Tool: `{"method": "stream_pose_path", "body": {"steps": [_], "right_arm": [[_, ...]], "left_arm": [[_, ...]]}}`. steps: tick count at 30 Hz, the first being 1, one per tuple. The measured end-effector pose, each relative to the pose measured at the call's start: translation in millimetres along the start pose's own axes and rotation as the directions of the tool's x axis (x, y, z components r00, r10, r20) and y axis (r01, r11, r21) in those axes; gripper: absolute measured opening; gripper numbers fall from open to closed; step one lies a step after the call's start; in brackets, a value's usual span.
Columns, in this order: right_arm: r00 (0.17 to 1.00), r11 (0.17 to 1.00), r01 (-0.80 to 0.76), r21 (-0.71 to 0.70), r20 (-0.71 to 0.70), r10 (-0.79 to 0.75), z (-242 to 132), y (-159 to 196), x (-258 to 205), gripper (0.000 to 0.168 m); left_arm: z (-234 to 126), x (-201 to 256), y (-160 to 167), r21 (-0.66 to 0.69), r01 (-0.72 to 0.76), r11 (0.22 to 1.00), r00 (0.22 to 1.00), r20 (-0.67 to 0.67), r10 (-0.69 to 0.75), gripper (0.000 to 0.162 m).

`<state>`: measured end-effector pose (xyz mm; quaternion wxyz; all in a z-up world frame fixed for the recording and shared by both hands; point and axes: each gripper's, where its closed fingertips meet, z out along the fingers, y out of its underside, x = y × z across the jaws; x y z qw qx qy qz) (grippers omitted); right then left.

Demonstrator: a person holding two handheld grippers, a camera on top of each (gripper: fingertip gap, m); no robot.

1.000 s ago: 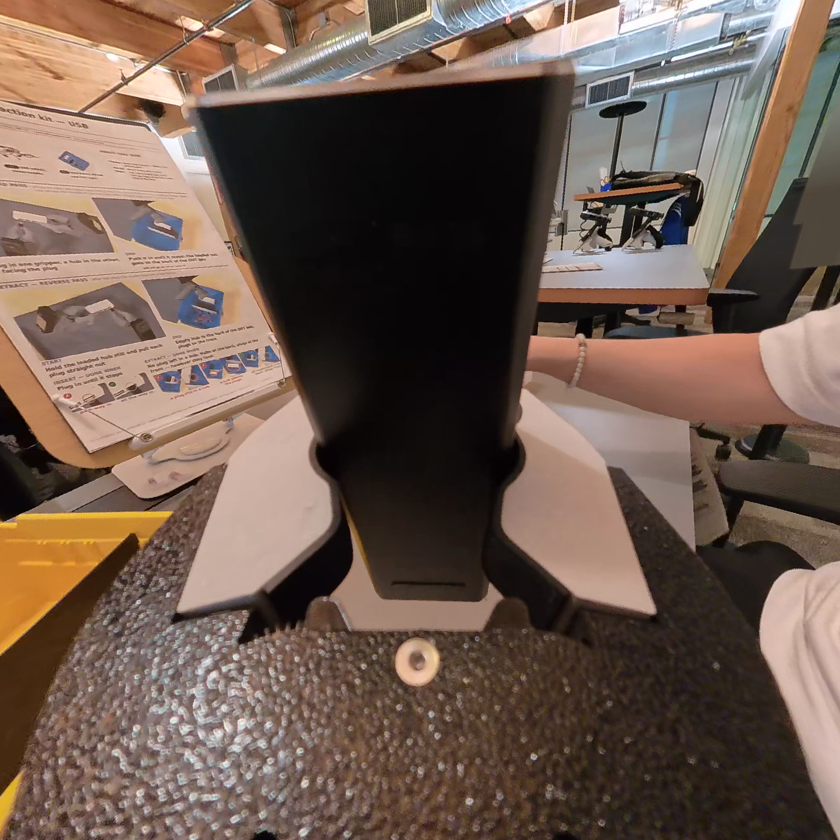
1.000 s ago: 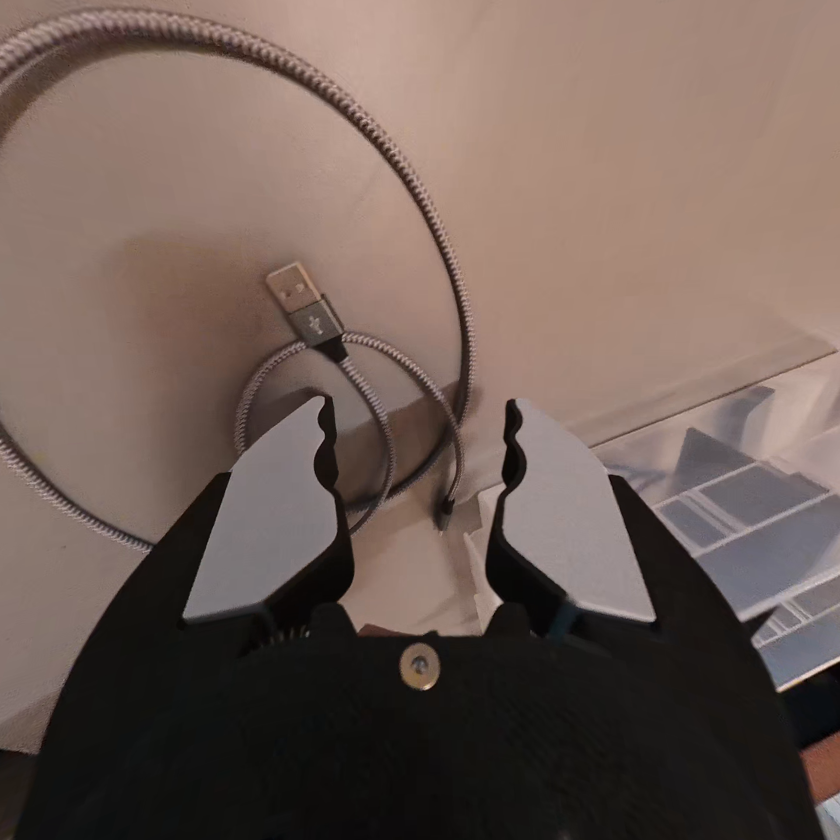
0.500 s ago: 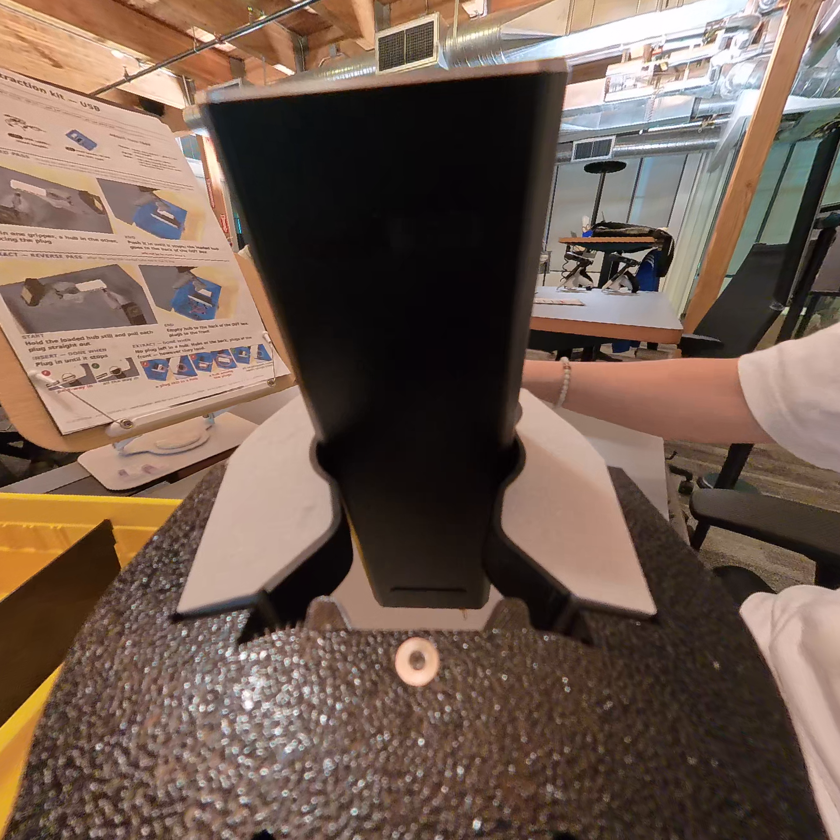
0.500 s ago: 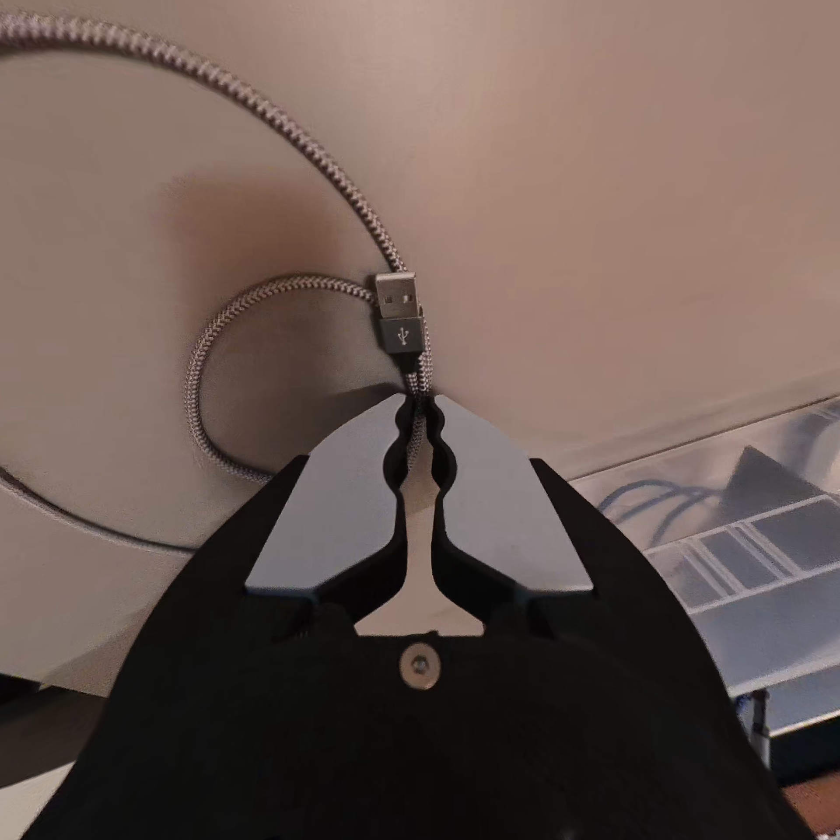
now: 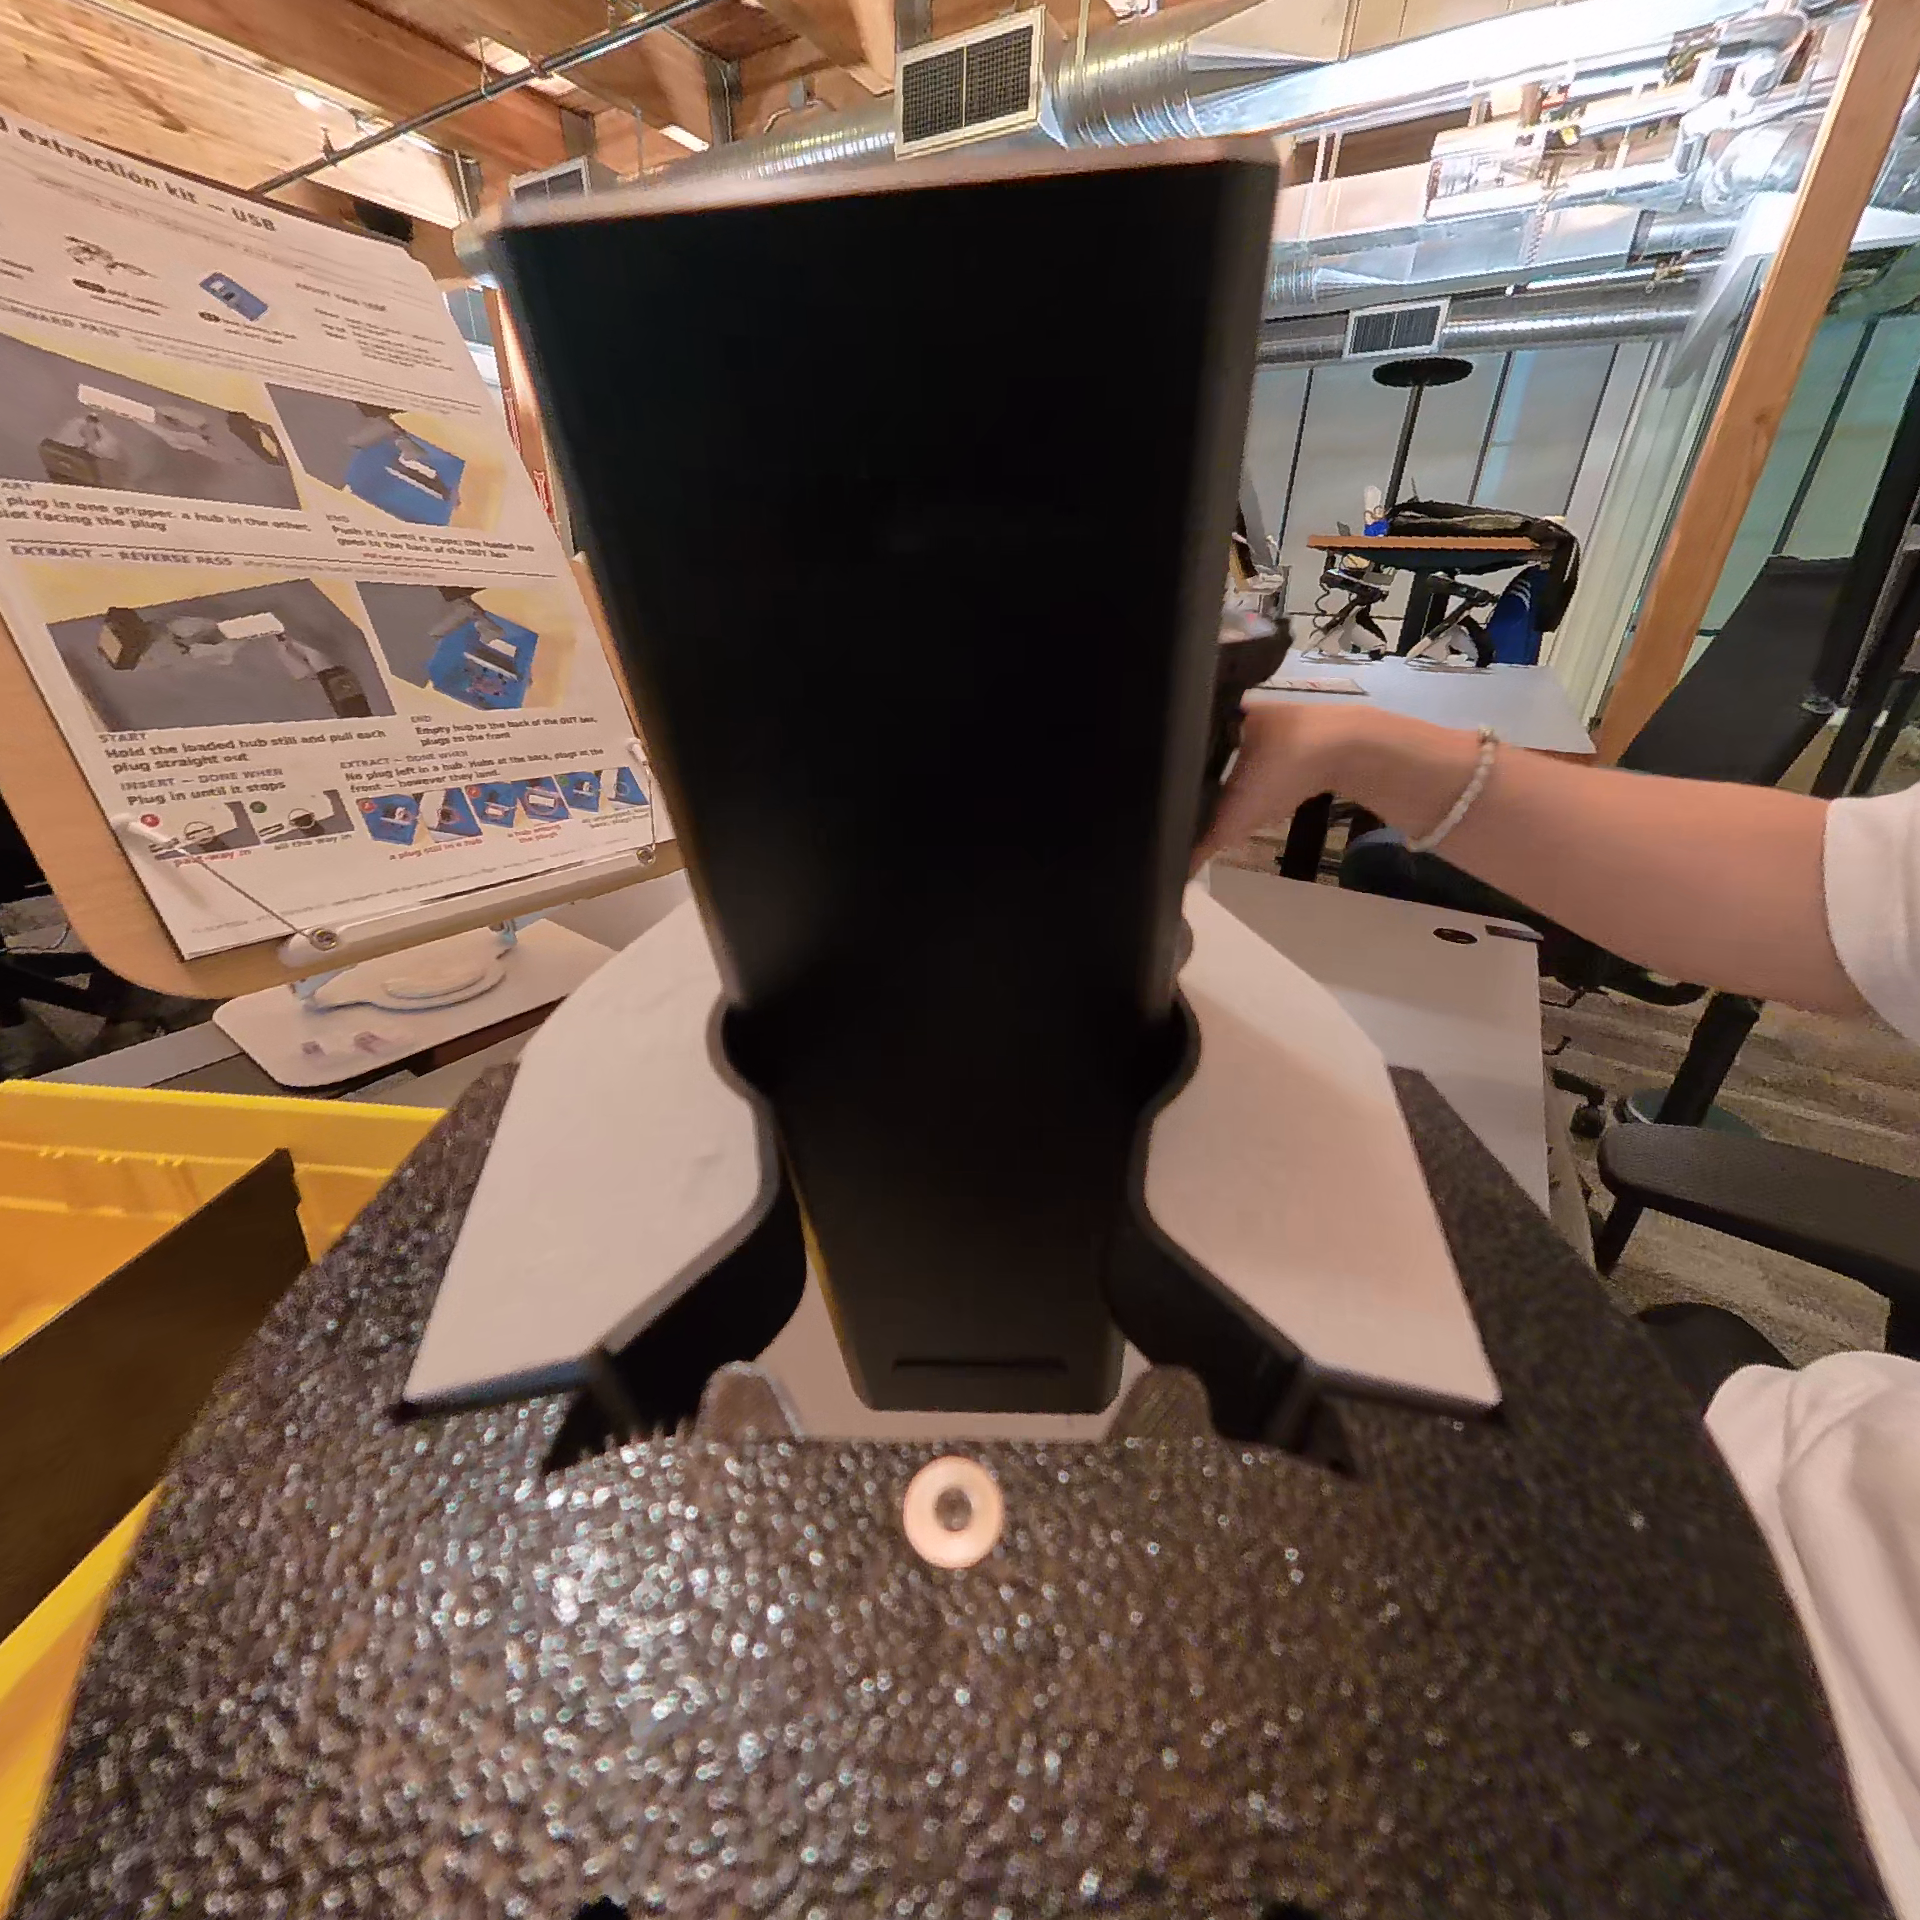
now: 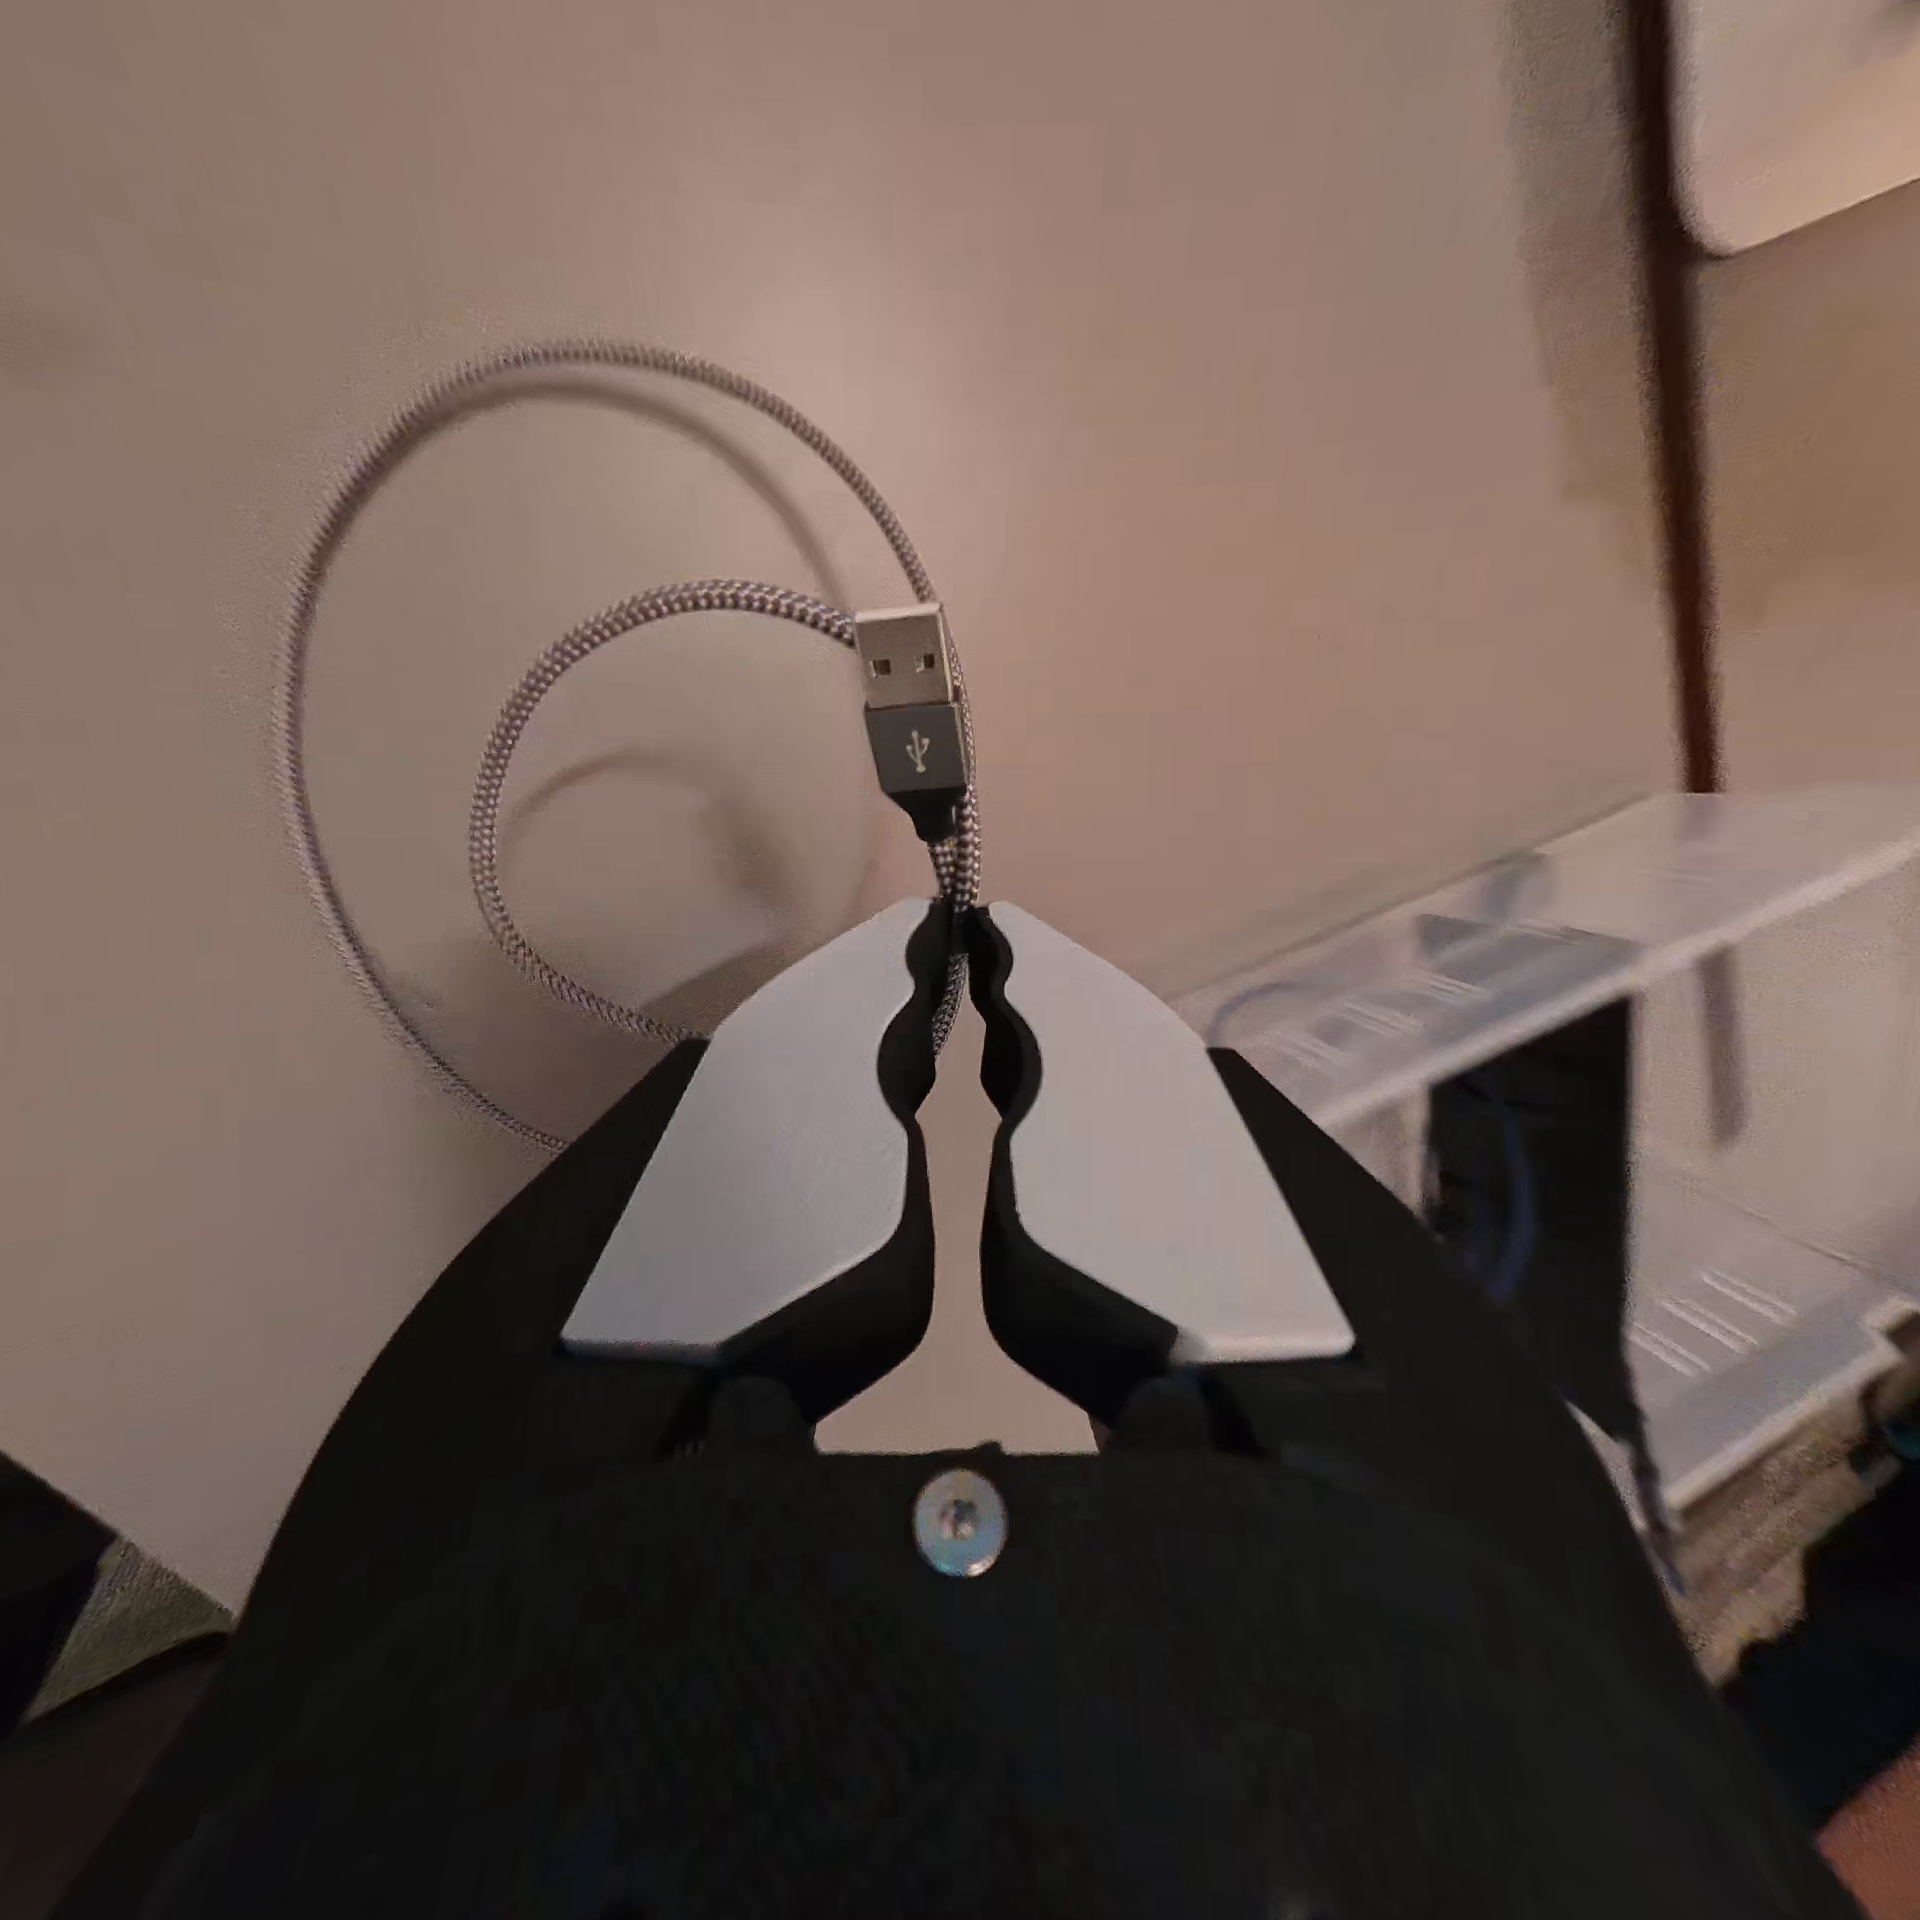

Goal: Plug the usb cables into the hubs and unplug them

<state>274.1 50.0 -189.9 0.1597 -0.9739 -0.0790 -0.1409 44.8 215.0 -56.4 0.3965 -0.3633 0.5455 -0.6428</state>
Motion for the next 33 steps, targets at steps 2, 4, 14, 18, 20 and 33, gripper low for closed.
{"method": "stream_pose_path", "body": {"steps": [2,4,14,18,20,33], "right_arm": [[0.997,0.997,-0.026,0.067,-0.074,0.031,-28.3,-5.9,20.4,0.004],[0.993,0.991,-0.044,0.126,-0.107,0.057,-55.2,-9.7,35.2,0.004],[0.82,0.93,-0.128,0.344,-0.491,0.295,-204.0,23.5,175.4,0.004],[0.712,0.921,-0.221,0.321,-0.592,0.377,-178.6,79.0,218.7,0.004],[0.641,0.907,-0.269,0.325,-0.642,0.42,-153.5,111.5,230.3,0.004],[0.861,0.948,-0.297,0.112,-0.398,0.316,12.4,182.9,148.0,0.004]], "left_arm": [[0.9,-1.2,1.4,-0.002,0.008,1.0,1.0,0.003,-0.008,0.071],[1.9,-1.3,2.9,-0.006,0.01,1.0,1.0,0.004,-0.01,0.071],[5.1,1.3,6.2,-0.02,0.009,1.0,1.0,-0.008,-0.01,0.071],[6.7,2.8,7.1,-0.023,0.008,1.0,1.0,-0.013,-0.008,0.071],[6.8,3.3,7.2,-0.024,0.007,1.0,1.0,-0.014,-0.007,0.071],[8.0,2.5,11.5,-0.026,0.024,0.999,1.0,-0.02,-0.024,0.071]]}}
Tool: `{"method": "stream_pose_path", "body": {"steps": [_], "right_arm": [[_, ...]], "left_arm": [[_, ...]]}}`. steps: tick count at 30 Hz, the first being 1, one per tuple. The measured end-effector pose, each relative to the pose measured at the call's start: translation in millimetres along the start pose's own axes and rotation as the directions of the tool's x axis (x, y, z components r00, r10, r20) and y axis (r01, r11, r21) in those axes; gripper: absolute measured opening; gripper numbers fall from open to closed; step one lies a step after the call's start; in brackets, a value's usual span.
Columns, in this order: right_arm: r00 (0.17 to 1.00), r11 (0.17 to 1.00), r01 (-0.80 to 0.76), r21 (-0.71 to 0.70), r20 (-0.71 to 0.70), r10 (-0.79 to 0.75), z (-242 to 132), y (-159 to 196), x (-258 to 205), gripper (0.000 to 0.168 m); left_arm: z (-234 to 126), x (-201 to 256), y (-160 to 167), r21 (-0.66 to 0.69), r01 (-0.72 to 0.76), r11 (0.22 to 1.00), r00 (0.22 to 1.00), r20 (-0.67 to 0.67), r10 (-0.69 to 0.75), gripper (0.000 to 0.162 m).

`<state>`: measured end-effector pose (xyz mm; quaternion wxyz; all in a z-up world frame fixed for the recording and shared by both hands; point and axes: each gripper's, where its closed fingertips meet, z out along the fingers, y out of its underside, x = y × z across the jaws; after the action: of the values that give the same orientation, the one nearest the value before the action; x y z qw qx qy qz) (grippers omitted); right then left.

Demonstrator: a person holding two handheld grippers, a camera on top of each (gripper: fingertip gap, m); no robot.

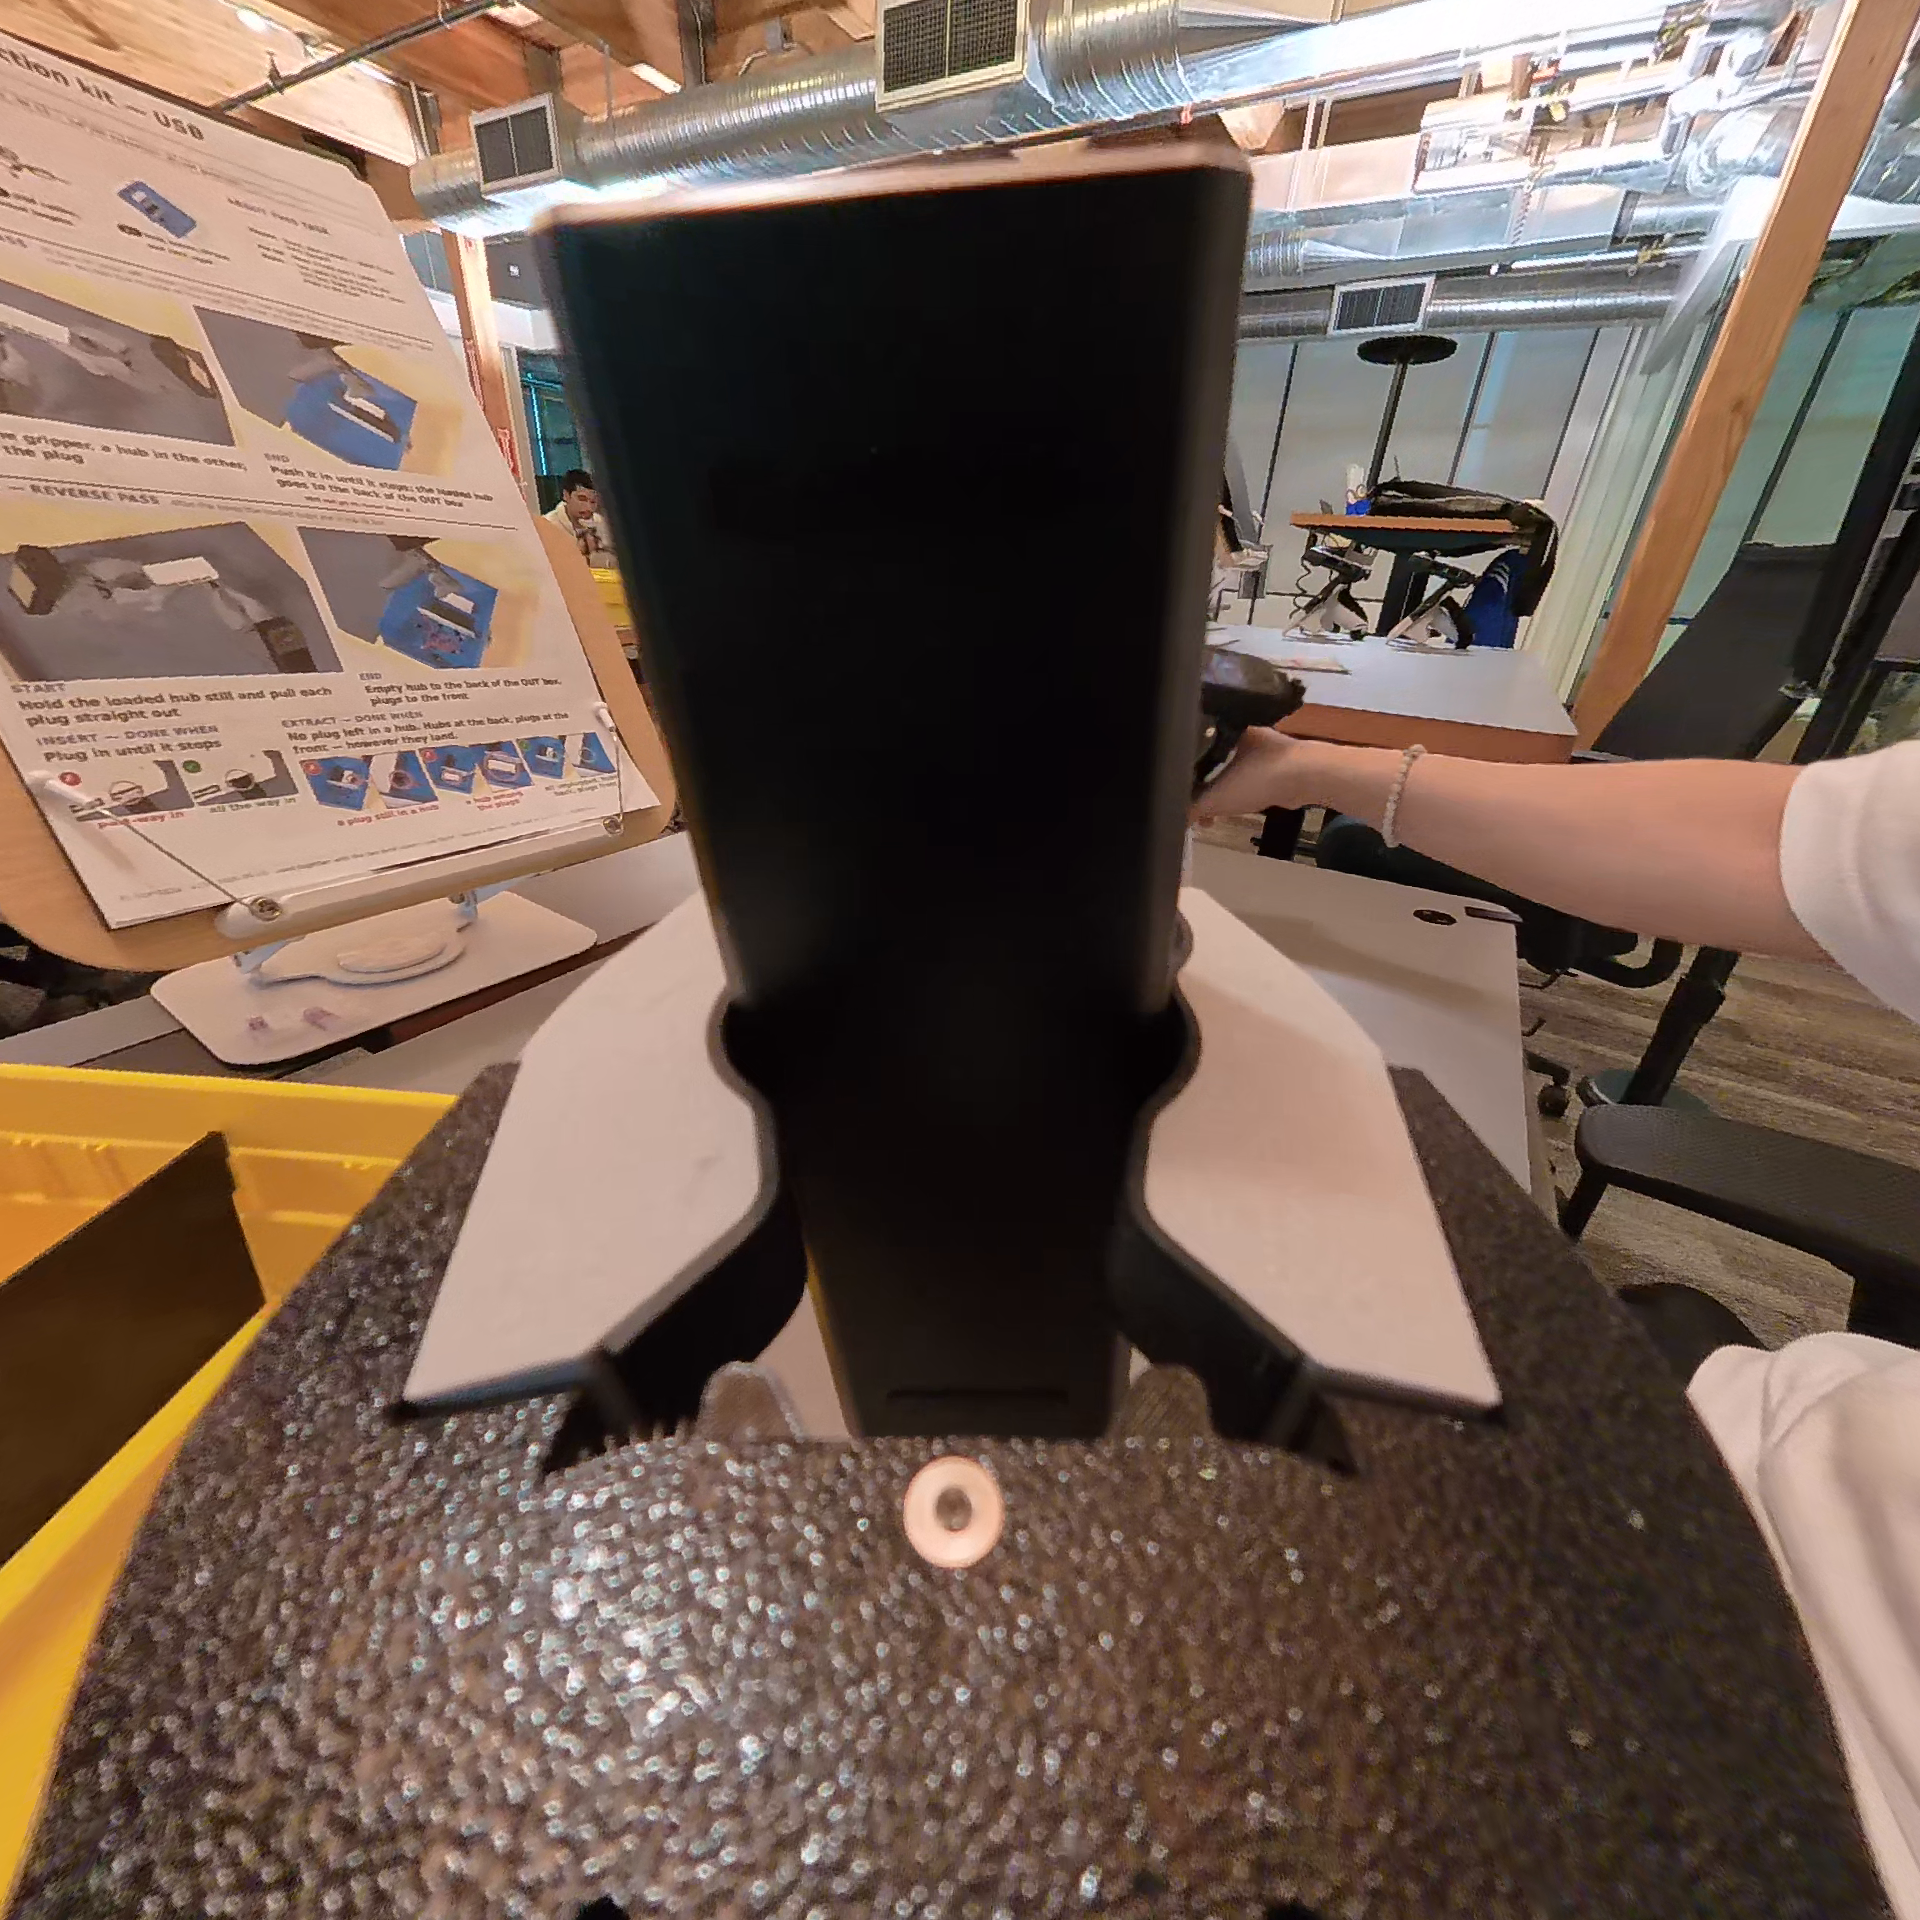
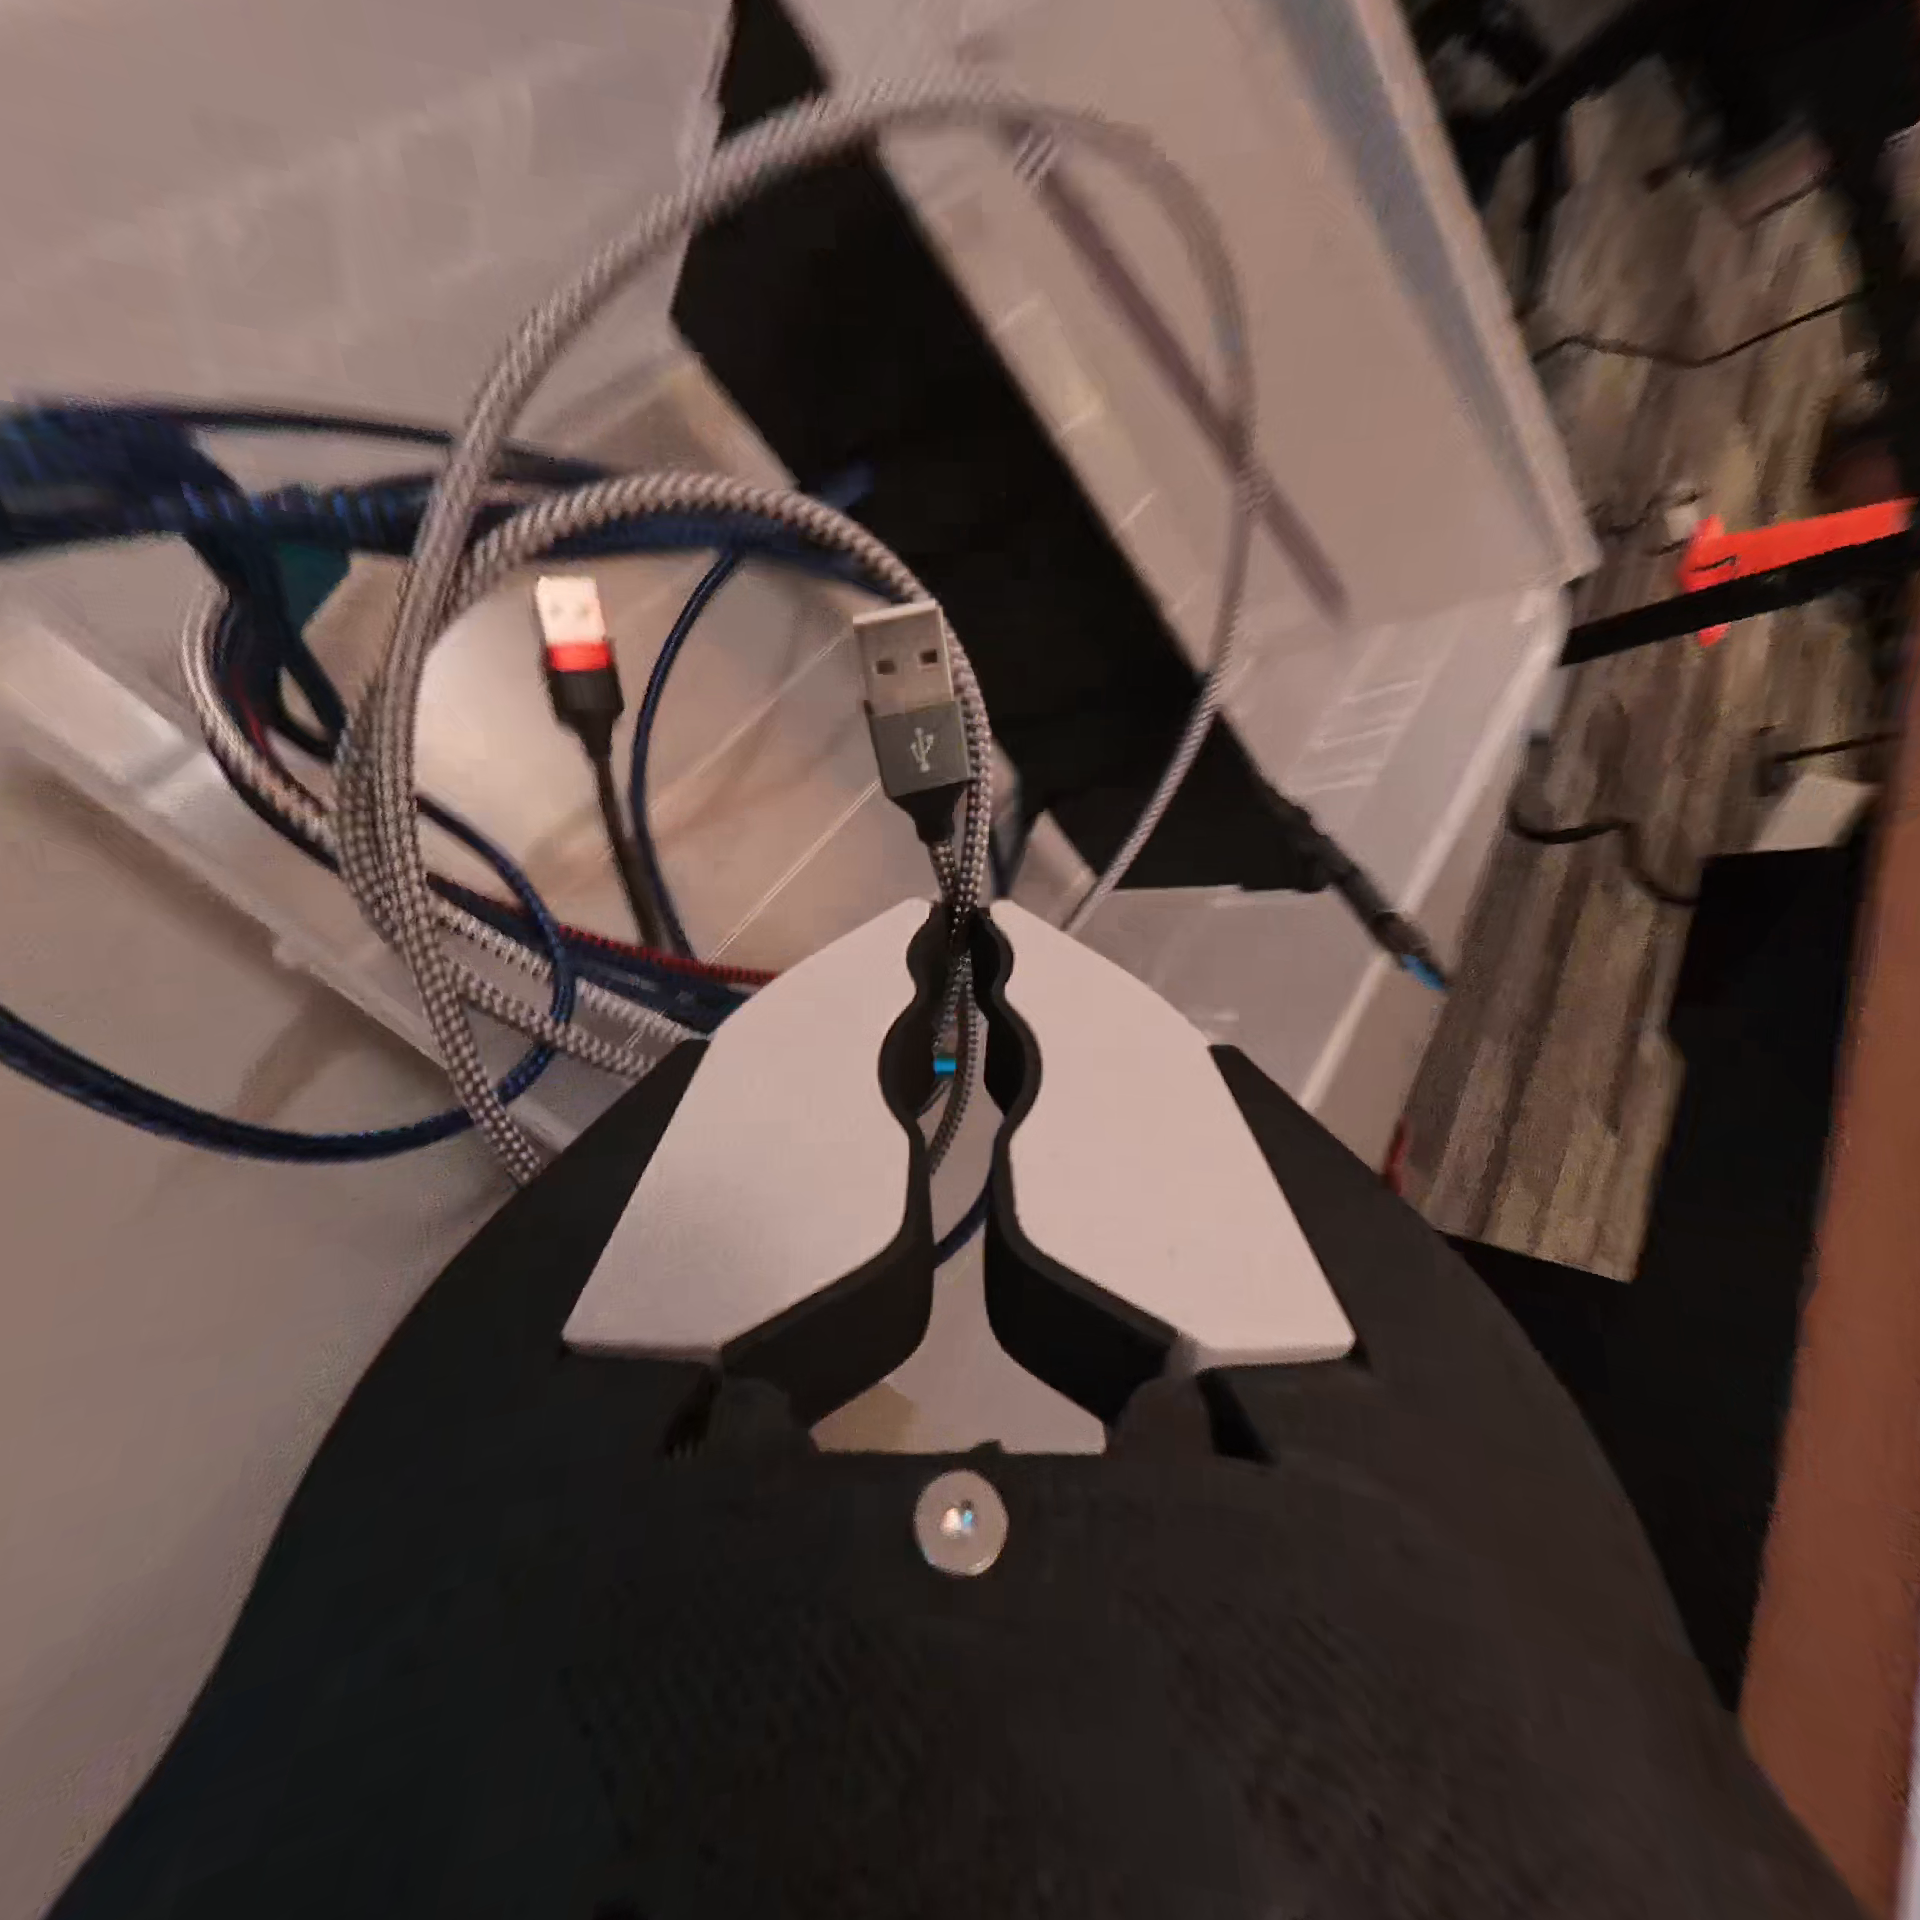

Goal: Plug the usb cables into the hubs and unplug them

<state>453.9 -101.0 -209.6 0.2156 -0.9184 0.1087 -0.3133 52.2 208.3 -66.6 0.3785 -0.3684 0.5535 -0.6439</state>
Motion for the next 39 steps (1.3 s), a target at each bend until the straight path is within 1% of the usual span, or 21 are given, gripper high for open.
{"method": "stream_pose_path", "body": {"steps": [1,4,7,8,9,11,14,17,18,20,21,23,24,25,26,27,30,31,34,37,39], "right_arm": [[1.0,1.0,-0.003,-0.026,0.027,0.004,4.7,6.3,-2.4,0.004],[0.999,0.997,-0.017,-0.074,-0.032,0.015,12.6,17.3,12.5,0.004],[0.997,0.997,0.049,-0.06,-0.049,-0.052,23.9,18.3,14.9,0.008],[0.995,0.994,0.069,-0.088,-0.062,-0.075,26.7,20.6,15.3,0.01],[0.992,0.989,0.095,-0.116,-0.07,-0.104,27.5,21.1,15.1,0.015],[0.988,0.987,0.115,-0.109,-0.094,-0.125,21.9,11.9,18.2,0.038],[0.995,0.998,-0.006,-0.063,-0.098,0.0,-0.1,-4.1,33.6,0.066],[0.982,0.984,-0.174,0.044,-0.062,0.177,-33.0,-26.3,55.8,0.09],[0.971,0.968,-0.229,0.104,-0.043,0.235,-49.2,-38.2,62.1,0.096],[0.952,0.908,-0.301,0.29,0.038,0.304,-93.0,-76.6,58.4,0.097],[0.952,0.872,-0.305,0.383,0.116,0.282,-116.8,-100.5,41.2,0.102],[0.942,0.834,-0.277,0.477,0.305,0.138,-157.1,-140.2,-25.6,0.101],[0.915,0.821,-0.267,0.504,0.401,0.051,-174.8,-156.5,-68.2,0.099],[0.881,0.793,-0.264,0.55,0.471,-0.034,-191.9,-172.6,-110.2,0.088],[0.846,0.751,-0.266,0.604,0.521,-0.119,-208.4,-186.9,-150.8,0.072],[0.805,0.713,-0.272,0.646,0.558,-0.199,-222.9,-198.0,-189.2,0.061],[0.718,0.686,-0.255,0.681,0.608,-0.337,-241.3,-216.2,-274.1,0.06],[0.698,0.676,-0.242,0.696,0.609,-0.377,-245.5,-220.0,-293.7,0.06],[0.715,0.635,-0.177,0.752,0.542,-0.442,-246.8,-227.1,-323.4,0.047],[0.678,0.592,-0.216,0.777,0.556,-0.481,-256.8,-226.6,-338.2,0.033],[0.655,0.563,-0.245,0.79,0.563,-0.504,-262.4,-222.1,-342.0,0.025]], "left_arm": [[0.9,0.6,0.9,-0.004,-0.001,1.0,1.0,-0.002,0.001,0.071],[2.9,2.9,2.8,-0.018,-0.011,1.0,1.0,-0.007,0.011,0.071],[4.4,3.8,3.7,-0.02,-0.01,1.0,1.0,-0.011,0.01,0.071],[4.8,3.9,4.2,-0.019,-0.006,1.0,1.0,-0.013,0.005,0.071],[5.3,3.8,4.9,-0.02,-0.002,1.0,1.0,-0.014,0.002,0.071],[5.6,3.7,6.6,-0.026,-0.001,1.0,1.0,-0.014,0.0,0.071],[4.9,3.0,8.1,-0.038,-0.007,0.999,1.0,-0.009,0.007,0.071],[5.0,2.5,7.6,-0.029,0.004,1.0,1.0,-0.014,-0.004,0.071],[5.5,2.7,7.5,-0.025,0.01,1.0,1.0,-0.015,-0.01,0.071],[7.2,3.8,6.5,-0.013,0.021,1.0,1.0,-0.022,-0.021,0.071],[8.6,5.5,5.2,0.0,0.028,1.0,0.999,-0.032,-0.028,0.071],[13.0,11.1,2.4,0.031,0.054,0.998,0.996,-0.067,-0.052,0.071],[15.6,15.0,0.9,0.049,0.069,0.996,0.994,-0.09,-0.064,0.071],[18.4,20.0,-0.1,0.066,0.085,0.994,0.99,-0.121,-0.076,0.071],[21.3,25.8,-0.4,0.077,0.1,0.992,0.984,-0.157,-0.087,0.071],[24.1,32.6,-0.1,0.083,0.109,0.991,0.976,-0.198,-0.09,0.071],[30.5,53.4,4.1,0.092,0.073,0.993,0.954,-0.298,-0.043,0.071],[32.2,59.4,6.3,0.088,0.052,0.995,0.947,-0.321,-0.022,0.071],[35.6,77.4,12.5,0.069,-0.027,0.997,0.923,-0.382,0.051,0.071],[40.1,88.8,18.1,0.051,-0.085,0.995,0.907,-0.41,0.099,0.071],[42.5,93.2,19.7,0.055,-0.087,0.995,0.899,-0.427,0.102,0.071]]}}
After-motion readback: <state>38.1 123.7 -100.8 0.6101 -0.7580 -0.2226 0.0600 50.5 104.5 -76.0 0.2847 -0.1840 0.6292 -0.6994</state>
